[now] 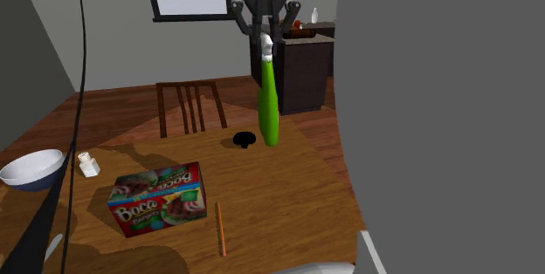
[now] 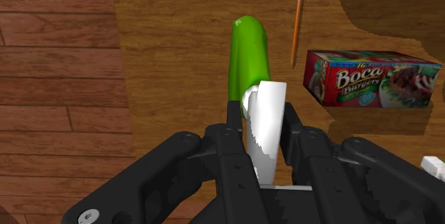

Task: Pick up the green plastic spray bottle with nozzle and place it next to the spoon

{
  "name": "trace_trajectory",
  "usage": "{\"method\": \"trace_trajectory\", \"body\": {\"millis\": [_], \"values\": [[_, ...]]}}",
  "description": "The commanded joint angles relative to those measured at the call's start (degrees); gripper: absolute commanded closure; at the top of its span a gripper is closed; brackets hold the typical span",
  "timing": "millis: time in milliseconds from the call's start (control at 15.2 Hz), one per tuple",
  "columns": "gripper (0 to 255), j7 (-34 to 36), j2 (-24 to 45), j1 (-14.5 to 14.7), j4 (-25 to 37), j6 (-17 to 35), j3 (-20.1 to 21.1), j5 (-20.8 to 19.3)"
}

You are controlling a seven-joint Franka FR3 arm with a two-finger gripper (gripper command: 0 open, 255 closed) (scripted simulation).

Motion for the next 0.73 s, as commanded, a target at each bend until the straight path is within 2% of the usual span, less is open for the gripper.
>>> {"method": "trace_trajectory", "body": {"millis": [0,198,660], "values": [[255,-0.2,0.9,0.0,2.7,-1.8,-0.1,0.1],[255,-0.3,2.2,0.1,6.1,-3.9,-0.1,0.2],[255,9.5,-4.6,2.1,-4.2,-0.6,7.3,3.6]]}}
